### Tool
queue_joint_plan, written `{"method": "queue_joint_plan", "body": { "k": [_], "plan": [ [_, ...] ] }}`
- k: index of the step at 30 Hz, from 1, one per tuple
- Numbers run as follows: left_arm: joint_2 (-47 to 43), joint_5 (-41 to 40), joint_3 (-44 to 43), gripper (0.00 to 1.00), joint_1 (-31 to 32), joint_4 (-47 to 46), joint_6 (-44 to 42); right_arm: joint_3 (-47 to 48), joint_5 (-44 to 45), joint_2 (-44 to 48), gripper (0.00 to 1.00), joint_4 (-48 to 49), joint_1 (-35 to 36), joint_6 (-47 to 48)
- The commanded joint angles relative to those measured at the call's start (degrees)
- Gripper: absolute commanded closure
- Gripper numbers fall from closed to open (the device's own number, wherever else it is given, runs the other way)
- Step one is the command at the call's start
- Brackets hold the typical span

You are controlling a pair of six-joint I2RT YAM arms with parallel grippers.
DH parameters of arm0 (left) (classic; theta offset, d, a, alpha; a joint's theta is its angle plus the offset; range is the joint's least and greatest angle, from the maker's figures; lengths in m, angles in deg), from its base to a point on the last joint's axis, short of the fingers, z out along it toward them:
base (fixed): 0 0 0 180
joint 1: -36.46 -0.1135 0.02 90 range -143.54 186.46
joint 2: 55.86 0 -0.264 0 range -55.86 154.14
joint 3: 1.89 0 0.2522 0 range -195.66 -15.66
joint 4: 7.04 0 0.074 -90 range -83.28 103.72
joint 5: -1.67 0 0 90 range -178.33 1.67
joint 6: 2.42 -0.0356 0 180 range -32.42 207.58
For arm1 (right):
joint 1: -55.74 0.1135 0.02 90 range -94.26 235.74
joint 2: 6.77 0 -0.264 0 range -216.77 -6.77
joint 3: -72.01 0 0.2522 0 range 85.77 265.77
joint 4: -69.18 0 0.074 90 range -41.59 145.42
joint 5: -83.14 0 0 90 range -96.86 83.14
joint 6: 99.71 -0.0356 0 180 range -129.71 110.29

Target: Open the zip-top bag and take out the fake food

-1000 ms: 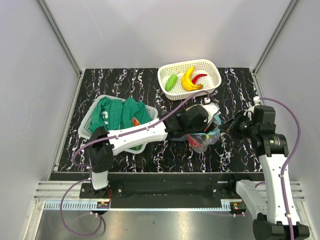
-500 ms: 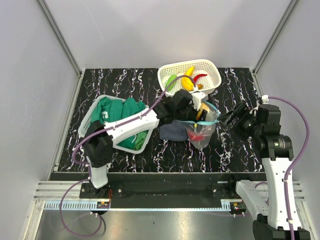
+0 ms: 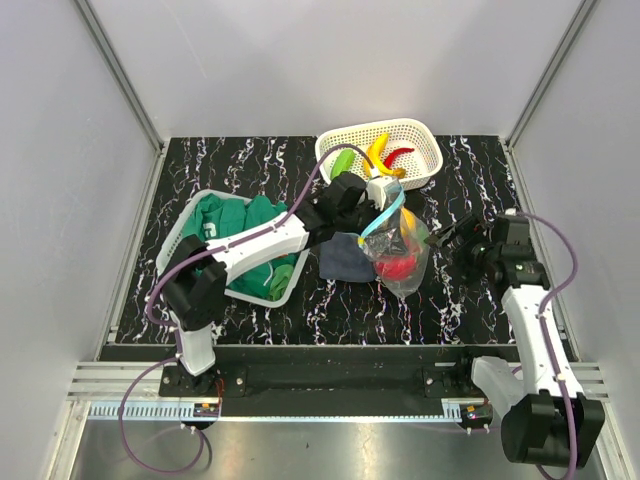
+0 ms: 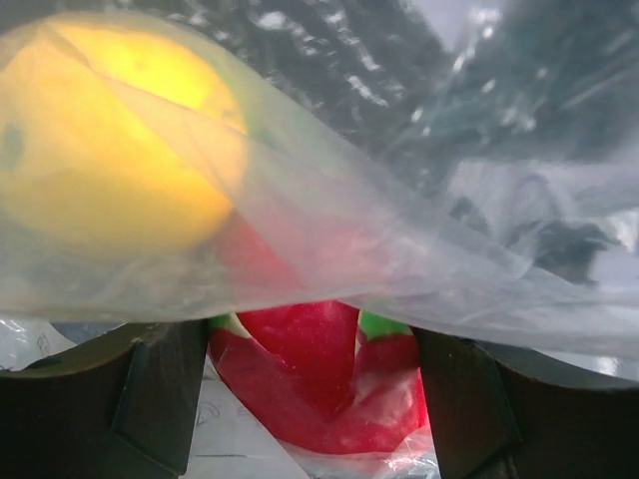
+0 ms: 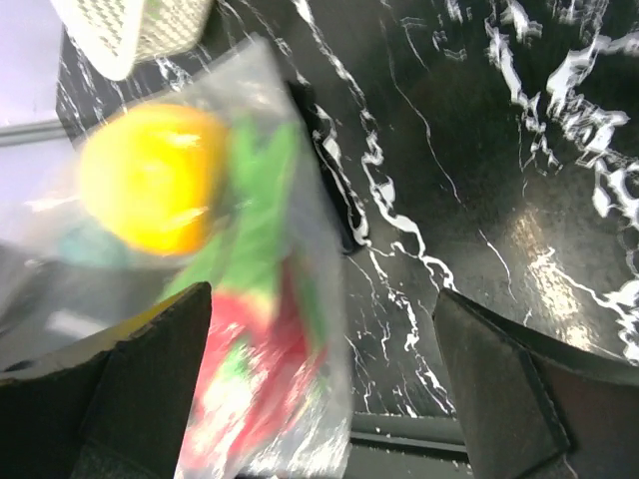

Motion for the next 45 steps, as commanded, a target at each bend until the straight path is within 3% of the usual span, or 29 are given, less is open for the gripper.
{"method": "queue_joint_plan", "body": {
  "k": [1, 8, 12, 13, 14, 17, 18, 20, 21, 23, 26, 32, 36, 40, 45],
  "plan": [
    [-3.9, 6.6, 1.2, 1.00, 0.0, -11.0, 4.9, -7.3, -6.0, 0.5, 0.00, 20.1, -0.4, -4.4],
    [-3.3, 9.1, 2.9, 1.00, 0.0, -15.3, 8.8, -18.0, -5.2, 3.0, 0.00, 38.2, -0.9, -13.5],
    [-3.4, 10.6, 3.6, 1.00, 0.1, -17.6, 10.7, -21.7, -5.1, 0.6, 0.04, 44.7, -0.9, -13.9],
    [-3.7, 10.9, 3.8, 1.00, 0.1, -17.9, 10.9, -22.3, -5.8, -0.2, 0.09, 47.6, -1.0, -14.4],
    [-3.8, 11.0, 4.0, 1.00, 0.1, -18.2, 11.3, -23.1, -6.5, -1.5, 0.24, 50.0, -1.1, -14.9],
    [-4.2, 11.2, 4.5, 1.00, 0.1, -18.4, 11.4, -26.6, -6.8, -2.2, 0.54, 57.8, -1.1, -17.5],
    [-4.2, 11.4, 4.5, 1.00, 0.1, -18.4, 11.4, -27.5, -6.6, -2.1, 0.59, 59.2, -1.1, -17.7],
    [-4.4, 11.2, 4.8, 1.00, 0.1, -17.9, 11.2, -27.8, -5.5, -1.5, 0.72, 59.0, -1.2, -16.8],
    [-4.4, 10.8, 4.8, 1.00, 0.1, -17.5, 10.9, -27.9, -4.5, -1.2, 0.89, 57.9, -1.3, -16.6],
    [-4.5, 9.9, 4.6, 1.00, 0.1, -15.8, 9.6, -27.7, -3.4, -0.9, 1.00, 57.0, -1.6, -15.8],
    [-5.2, 6.9, 4.7, 1.00, 0.2, -13.3, 7.5, -27.0, -3.0, -1.0, 1.00, 55.7, -1.7, -13.7],
    [-9.8, -13.8, 4.6, 1.00, 2.2, -5.6, 0.1, -25.1, 4.2, 3.0, 1.00, 42.0, -2.9, -8.7],
    [-11.8, -21.3, 5.5, 1.00, 3.4, -4.4, -1.5, -24.1, 7.1, 4.2, 1.00, 33.7, -4.9, -6.3],
    [-13.6, -23.8, 6.5, 1.00, 3.7, -4.8, -1.4, -22.1, 8.6, 1.4, 1.00, 28.9, -5.8, -2.3],
    [-12.3, -16.1, 5.1, 1.00, 3.4, -5.4, 0.5, -20.3, 6.5, -2.4, 0.99, 28.6, -6.4, 2.1]
  ]
}}
